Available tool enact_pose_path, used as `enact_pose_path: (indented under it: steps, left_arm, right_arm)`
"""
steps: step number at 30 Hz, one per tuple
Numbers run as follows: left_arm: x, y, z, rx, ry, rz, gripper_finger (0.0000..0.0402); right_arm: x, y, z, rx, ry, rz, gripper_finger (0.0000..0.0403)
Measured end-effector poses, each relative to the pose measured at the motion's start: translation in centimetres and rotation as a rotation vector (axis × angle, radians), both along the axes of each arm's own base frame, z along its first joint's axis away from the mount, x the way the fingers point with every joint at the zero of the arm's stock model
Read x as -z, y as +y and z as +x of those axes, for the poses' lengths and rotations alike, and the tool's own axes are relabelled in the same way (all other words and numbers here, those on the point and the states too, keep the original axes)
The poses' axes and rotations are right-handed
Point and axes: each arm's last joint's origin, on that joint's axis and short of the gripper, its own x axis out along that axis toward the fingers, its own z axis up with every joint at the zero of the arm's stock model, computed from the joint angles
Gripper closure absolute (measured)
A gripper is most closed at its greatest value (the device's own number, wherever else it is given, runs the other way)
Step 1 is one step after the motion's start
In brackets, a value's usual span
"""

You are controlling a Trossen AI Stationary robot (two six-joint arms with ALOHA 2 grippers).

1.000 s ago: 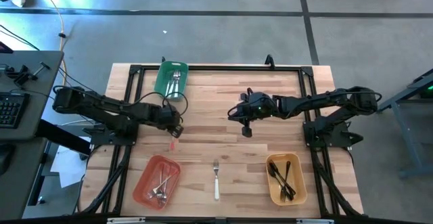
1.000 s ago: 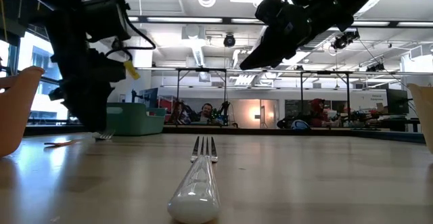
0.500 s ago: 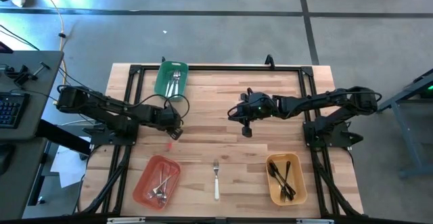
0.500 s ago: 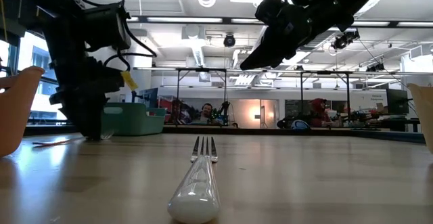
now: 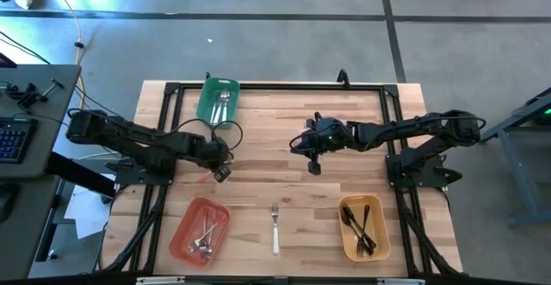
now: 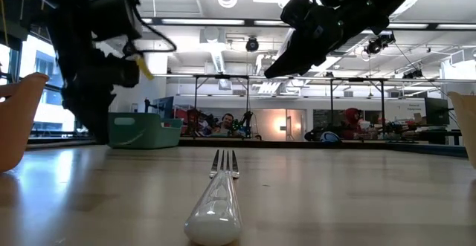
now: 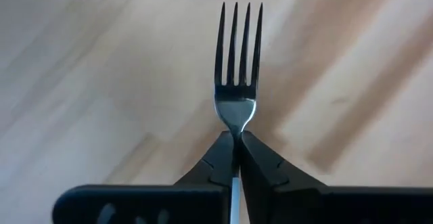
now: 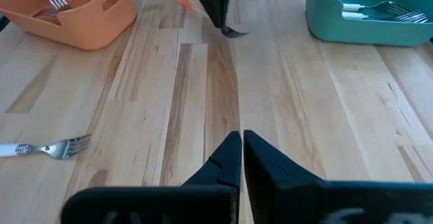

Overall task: Sort silverware by color (type)
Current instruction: Put the orange fork into the orange bin

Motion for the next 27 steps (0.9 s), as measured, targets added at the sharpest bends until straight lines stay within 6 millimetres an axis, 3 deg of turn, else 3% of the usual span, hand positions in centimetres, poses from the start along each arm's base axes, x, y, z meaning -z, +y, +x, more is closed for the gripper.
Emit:
enact_pose_path:
  steps: [6,12,19,27]
  left_arm:
    - [-3.5,-2.1,0.9,0.000,-0.082,-0.040,0.0399]
    - [-7.4,-6.1,0.9,-0.059,-0.155,-0.090,0.0400]
    - [-11.2,-11.4,-1.0,-0.154,-0.230,-0.147,0.0401]
    - [-13.1,-13.1,-3.6,-0.209,-0.256,-0.064,0.0401]
  right_arm:
    - [0.0,0.0,0.0,-0.002,0.004,-0.004,0.0403]
    - [0.0,0.0,0.0,-0.017,0.004,-0.028,0.0403]
    - [0.0,-0.2,0.0,-0.035,0.004,-0.065,0.0403]
    - [0.0,-1.1,-0.1,-0.001,-0.002,-0.062,0.0403]
